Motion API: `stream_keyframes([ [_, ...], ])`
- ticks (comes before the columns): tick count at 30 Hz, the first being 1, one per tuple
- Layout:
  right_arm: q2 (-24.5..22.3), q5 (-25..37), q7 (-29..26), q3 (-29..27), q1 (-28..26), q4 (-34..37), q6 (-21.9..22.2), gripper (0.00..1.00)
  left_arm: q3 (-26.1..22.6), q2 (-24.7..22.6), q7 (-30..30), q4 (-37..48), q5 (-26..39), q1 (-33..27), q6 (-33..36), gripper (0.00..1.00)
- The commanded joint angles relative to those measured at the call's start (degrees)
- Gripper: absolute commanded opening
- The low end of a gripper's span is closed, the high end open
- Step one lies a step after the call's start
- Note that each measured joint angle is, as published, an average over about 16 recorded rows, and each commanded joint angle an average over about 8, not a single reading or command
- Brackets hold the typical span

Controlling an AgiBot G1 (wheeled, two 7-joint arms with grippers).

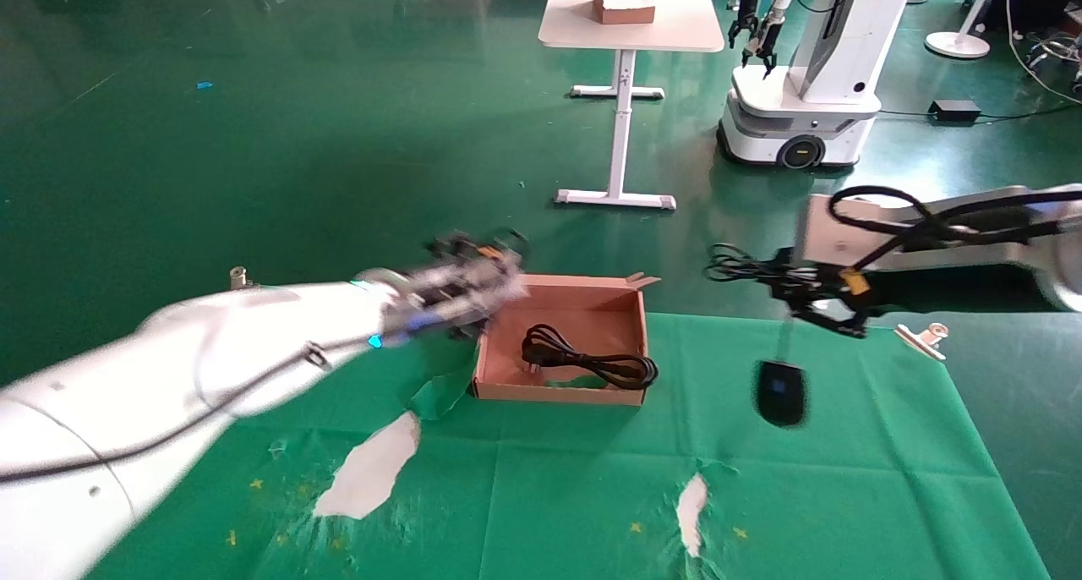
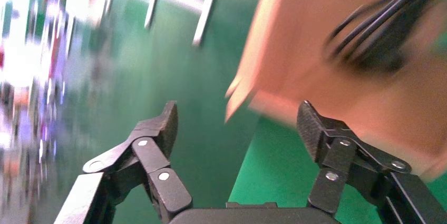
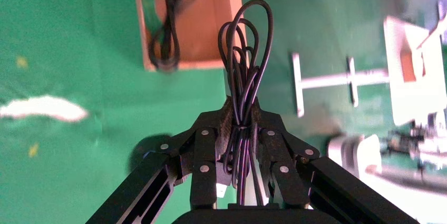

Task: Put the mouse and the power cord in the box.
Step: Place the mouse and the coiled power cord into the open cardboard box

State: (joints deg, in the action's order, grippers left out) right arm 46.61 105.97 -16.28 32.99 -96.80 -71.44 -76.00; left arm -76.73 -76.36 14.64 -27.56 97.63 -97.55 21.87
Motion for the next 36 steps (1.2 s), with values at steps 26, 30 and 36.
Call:
stream_keyframes([
  [26, 31.24, 4.10, 21.54, 9.83, -3.53, 32.39, 18.51, 0.00, -1.78, 11.16, 10.10, -3.75, 4.65, -1.74, 1.71, 1.00],
  [30, 31.75, 3.77, 22.17, 13.71, -3.00, 36.33, 23.58, 0.00, -2.26, 11.59, 12.21, -4.93, 6.16, -1.76, 1.74, 1.00],
  [36, 32.15, 4.13, 20.04, 19.36, -2.21, 40.49, 30.25, 0.61, -2.79, 12.15, 14.75, -6.33, 8.01, -1.77, 1.77, 1.00],
])
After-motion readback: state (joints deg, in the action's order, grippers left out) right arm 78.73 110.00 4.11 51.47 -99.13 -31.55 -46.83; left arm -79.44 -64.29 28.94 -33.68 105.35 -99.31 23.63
